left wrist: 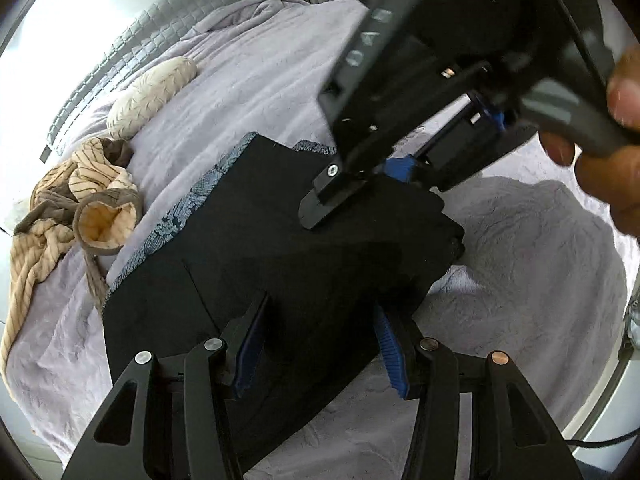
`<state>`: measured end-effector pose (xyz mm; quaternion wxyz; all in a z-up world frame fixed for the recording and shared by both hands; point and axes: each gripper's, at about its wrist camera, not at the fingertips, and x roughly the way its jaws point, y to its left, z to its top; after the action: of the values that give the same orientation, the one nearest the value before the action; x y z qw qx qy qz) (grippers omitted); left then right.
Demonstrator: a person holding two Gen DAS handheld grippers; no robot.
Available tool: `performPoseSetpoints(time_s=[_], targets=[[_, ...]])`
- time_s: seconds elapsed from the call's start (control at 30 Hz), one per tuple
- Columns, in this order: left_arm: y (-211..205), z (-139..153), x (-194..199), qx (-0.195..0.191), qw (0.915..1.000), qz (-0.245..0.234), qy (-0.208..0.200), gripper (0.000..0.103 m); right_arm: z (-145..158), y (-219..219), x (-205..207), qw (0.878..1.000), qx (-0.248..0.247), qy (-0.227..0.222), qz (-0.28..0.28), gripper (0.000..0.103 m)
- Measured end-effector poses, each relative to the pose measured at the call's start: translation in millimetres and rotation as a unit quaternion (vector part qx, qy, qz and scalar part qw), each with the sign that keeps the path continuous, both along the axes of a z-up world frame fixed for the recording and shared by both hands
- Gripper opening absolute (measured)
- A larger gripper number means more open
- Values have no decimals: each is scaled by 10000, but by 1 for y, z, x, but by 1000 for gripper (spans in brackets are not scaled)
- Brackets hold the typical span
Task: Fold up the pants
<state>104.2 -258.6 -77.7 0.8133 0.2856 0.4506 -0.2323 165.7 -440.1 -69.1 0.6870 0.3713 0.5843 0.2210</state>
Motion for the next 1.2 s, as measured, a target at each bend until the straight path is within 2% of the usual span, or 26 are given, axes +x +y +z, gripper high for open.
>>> performPoseSetpoints(time_s=[0.07, 0.1, 0.23, 0.3, 0.33, 0.37, 0.4, 0.43, 0.53, 0.57, 0.77, 0.83, 0.87, 0.9, 0.93, 1.0, 1.1, 1.2], targets=[[7, 3, 1, -42, 9999, 5, 160, 67, 5, -1, -8, 10000, -32, -78, 12, 18], [10, 5, -2, -118, 9996, 35, 258, 69, 9, 0, -10, 9999, -106, -105, 30, 18], [40, 26, -1, -499, 9969, 266, 540, 69, 24, 12, -12, 9987, -469, -177, 97, 18], [62, 34, 8, -655, 9930, 611, 764, 69, 24, 14, -16, 9978, -617, -211, 113, 18], [74, 36, 14, -716, 9899, 838, 893, 74, 25, 15, -18, 9974, -681, -226, 98, 18], [84, 36, 22, -744, 9869, 1037, 991, 91, 25, 16, -18, 9968, -752, -239, 79, 18], [94, 37, 28, -780, 9833, 1255, 1059, 98, 27, 16, -21, 9962, -832, -262, 75, 18], [110, 37, 34, -859, 9779, 1565, 1090, 100, 29, 20, -21, 9952, -937, -288, 84, 18], [137, 34, 43, -918, 9659, 2079, 1241, 100, 32, 23, -24, 9909, -1295, -349, 87, 19], [151, 28, 49, -969, 9590, 2292, 1359, 100, 34, 25, -24, 9896, -1389, -367, 79, 20], [178, 5, 57, -940, 9360, 2865, 1814, 100, 51, 30, -33, 9804, -1933, -324, 181, 27], [179, -3, 62, -879, 9326, 2934, 1909, 100, 55, 31, -36, 9768, -2117, -252, 216, 31], [180, -8, 62, -886, 9298, 2969, 1987, 100, 57, 31, -38, 9729, -2297, -193, 206, 39], [181, -12, 63, -900, 9276, 2979, 2065, 101, 58, 31, -40, 9672, -2530, -129, 186, 55], [181, -18, 64, -893, 9254, 2977, 2166, 102, 62, 31, -43, 9582, -2854, -114, 144, 61], [182, -30, 64, -890, 9211, 2998, 2317, 102, 73, 30, -52, 9519, -3056, -235, 54, 63], [186, -37, 64, -1056, 9142, 3058, 2442, 102, 90, 29, -60, 9555, -2919, -377, -204, 63], [188, -38, 62, -1109, 9140, 3039, 2447, 102, 103, 37, -58, 9590, -2744, -629, -315, 63]])
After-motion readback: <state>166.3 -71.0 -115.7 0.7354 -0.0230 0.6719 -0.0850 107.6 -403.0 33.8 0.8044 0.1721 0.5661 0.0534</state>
